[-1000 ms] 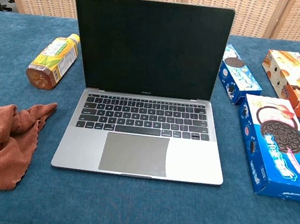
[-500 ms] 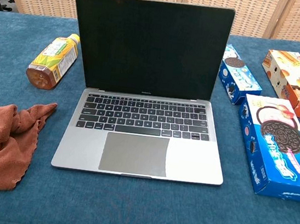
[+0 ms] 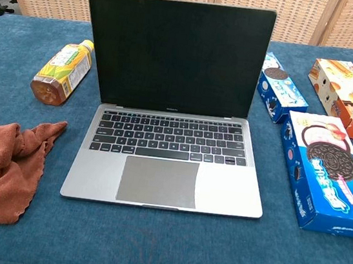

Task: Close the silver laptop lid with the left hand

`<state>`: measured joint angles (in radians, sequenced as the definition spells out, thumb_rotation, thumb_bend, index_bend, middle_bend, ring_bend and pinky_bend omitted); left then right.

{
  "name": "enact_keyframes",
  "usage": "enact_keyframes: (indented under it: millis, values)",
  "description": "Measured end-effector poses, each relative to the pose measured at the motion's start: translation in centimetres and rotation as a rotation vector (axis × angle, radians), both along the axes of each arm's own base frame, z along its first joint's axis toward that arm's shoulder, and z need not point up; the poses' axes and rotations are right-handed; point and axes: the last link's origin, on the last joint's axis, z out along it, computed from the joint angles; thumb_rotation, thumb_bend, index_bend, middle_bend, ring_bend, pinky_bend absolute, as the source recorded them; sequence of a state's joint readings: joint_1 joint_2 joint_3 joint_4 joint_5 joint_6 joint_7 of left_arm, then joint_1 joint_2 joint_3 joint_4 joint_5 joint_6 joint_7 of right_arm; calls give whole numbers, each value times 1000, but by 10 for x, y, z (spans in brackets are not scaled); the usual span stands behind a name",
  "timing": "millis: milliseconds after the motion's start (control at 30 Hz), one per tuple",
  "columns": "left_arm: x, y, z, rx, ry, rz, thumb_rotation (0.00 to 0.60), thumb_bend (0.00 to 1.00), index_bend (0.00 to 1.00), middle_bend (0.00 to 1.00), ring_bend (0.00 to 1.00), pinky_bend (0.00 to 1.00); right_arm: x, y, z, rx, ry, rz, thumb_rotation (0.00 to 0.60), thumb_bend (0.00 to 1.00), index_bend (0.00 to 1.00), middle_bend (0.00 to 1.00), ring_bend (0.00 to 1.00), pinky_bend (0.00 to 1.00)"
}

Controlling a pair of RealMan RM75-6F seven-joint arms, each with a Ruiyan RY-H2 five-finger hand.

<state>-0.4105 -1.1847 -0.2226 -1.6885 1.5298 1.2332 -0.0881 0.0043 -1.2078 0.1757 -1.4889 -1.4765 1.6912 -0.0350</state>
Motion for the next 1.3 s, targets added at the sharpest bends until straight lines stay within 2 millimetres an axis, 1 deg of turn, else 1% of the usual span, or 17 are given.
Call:
enact_keyframes:
  millis: [267,467,567,667,1000,1167,1300]
  values:
    - [19,32,-13,-116,-51,-14,420,25,89,0,0,0,-1,0,2,-4,0,-6,600,289,296,244,367,249]
    - [26,46,-24,-194,-18,-19,418,62,101,0,0,0,-3,0,4,-15,3,-10,600,288,296,244,367,249]
    - [32,52,-27,-231,21,-30,420,66,109,0,0,0,-3,0,4,-15,4,-11,600,289,296,244,367,249]
    - [41,57,-26,-241,64,-57,420,67,116,0,0,0,-4,0,5,-17,4,-15,600,289,296,244,367,249]
    - [61,69,-20,-202,209,-123,421,83,140,0,0,0,-5,0,6,-25,6,-17,600,289,295,244,367,249]
    - [72,77,-16,-226,269,-138,428,84,140,0,0,0,-4,0,4,-20,11,-16,600,288,295,244,367,249]
    - [83,84,-15,-236,275,-143,429,84,140,0,0,0,-5,0,5,-25,8,-20,600,289,295,244,367,249]
